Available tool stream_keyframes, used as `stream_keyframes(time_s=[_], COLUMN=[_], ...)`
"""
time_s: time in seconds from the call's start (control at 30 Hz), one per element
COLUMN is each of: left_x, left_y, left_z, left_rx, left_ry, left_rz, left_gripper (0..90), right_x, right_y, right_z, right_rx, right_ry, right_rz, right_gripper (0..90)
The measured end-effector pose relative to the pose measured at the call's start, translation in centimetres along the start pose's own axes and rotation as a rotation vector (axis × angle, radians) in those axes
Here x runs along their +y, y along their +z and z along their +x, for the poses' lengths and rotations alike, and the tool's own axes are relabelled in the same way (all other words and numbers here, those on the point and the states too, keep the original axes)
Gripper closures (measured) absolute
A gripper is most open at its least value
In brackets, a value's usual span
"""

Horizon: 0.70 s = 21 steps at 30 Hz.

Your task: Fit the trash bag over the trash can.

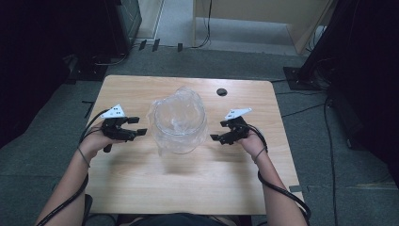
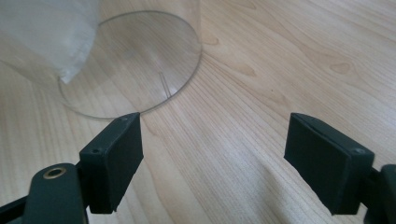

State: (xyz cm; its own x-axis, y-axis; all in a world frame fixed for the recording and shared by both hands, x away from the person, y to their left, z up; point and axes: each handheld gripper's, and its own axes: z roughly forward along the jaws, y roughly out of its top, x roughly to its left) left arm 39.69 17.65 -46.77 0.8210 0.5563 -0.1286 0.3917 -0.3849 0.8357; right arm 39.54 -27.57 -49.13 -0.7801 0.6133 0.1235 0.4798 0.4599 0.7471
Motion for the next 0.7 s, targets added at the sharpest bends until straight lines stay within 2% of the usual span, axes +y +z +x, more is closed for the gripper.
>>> stream_keyframes(time_s=[0.17,0.27,0.33,0.43,0.47,0.5,0.7], left_x=[-0.9,-1.2,-1.7,-2.0,-2.2,-2.2,-3.0], left_y=[0.3,0.8,1.4,1.8,2.1,2.1,2.7], left_z=[0.3,0.2,0.3,0.2,0.1,0.1,0.4], left_rx=[0.020,0.050,0.059,0.053,0.049,0.049,0.053], left_ry=[-0.011,0.007,-0.008,-0.012,0.007,0.007,0.012], left_rz=[0.006,0.036,0.049,0.060,0.075,0.075,0.112], left_gripper=[30.0,29.0,28.7,28.7,28.7,28.7,27.9], right_x=[-0.4,-0.6,-0.8,-0.9,-1.0,-1.0,-1.1], right_y=[0.7,1.1,1.6,2.0,2.4,2.4,3.0], right_z=[-0.2,-0.2,-0.4,-0.5,-0.6,-0.6,-0.6], right_rx=[-0.001,-0.006,-0.018,-0.022,-0.026,-0.026,-0.046], right_ry=[0.000,-0.003,-0.002,0.002,0.001,0.001,0.007], right_rz=[0.024,0.039,0.038,0.043,0.057,0.057,0.032], right_gripper=[19.3,19.3,19.4,19.3,19.3,19.3,16.0])
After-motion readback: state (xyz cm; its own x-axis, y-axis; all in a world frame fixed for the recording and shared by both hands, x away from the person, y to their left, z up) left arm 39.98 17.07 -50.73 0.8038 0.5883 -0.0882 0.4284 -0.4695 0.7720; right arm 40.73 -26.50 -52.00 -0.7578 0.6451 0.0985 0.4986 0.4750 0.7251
